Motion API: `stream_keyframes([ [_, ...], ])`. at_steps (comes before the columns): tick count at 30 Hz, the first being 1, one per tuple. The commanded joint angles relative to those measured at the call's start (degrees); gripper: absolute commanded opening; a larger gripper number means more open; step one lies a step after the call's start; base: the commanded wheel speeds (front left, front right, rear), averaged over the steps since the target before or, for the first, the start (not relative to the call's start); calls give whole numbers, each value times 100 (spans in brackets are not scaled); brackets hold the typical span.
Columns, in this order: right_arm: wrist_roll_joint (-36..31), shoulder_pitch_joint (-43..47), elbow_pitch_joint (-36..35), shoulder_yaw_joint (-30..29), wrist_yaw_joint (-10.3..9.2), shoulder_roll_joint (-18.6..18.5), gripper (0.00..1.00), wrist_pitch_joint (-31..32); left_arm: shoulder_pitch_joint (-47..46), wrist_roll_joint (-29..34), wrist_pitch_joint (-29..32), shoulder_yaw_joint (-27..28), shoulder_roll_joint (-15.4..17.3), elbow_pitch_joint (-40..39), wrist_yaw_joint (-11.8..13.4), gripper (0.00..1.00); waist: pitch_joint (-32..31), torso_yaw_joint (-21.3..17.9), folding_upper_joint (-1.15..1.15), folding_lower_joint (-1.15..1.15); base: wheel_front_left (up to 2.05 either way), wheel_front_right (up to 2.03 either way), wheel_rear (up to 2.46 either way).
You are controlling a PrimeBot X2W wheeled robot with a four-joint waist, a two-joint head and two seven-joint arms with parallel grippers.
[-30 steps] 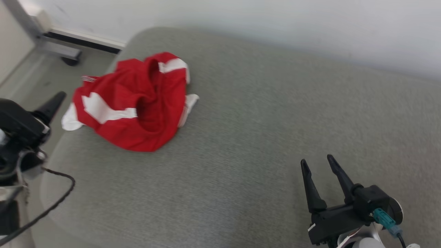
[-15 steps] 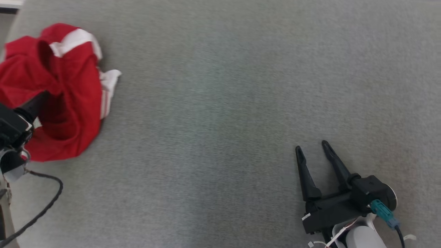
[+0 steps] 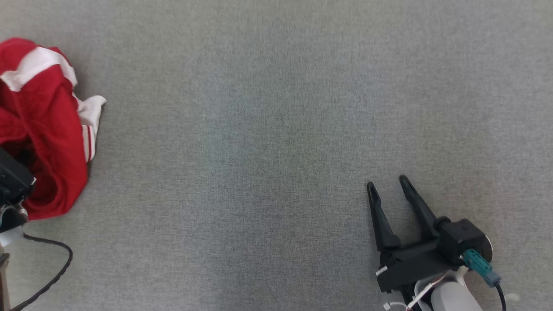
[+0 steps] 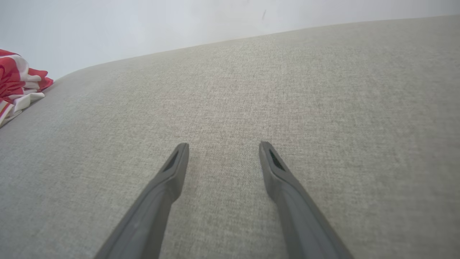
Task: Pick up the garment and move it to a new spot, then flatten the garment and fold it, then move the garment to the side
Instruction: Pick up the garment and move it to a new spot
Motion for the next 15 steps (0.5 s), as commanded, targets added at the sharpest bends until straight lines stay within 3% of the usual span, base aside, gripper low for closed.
stream_keyframes([
  [1, 41, 151, 107, -37, -13, -34, 100, -16, 20, -25, -37, -9, 41, -13, -46, 0, -197, 50, -1, 0, 0, 0, 0],
  [15, 476, 572, 431, -67, -13, -26, 100, -164, -437, 81, 43, -455, 210, -515, -515, 0, -1645, 328, -1, 0, 0, 0, 0],
])
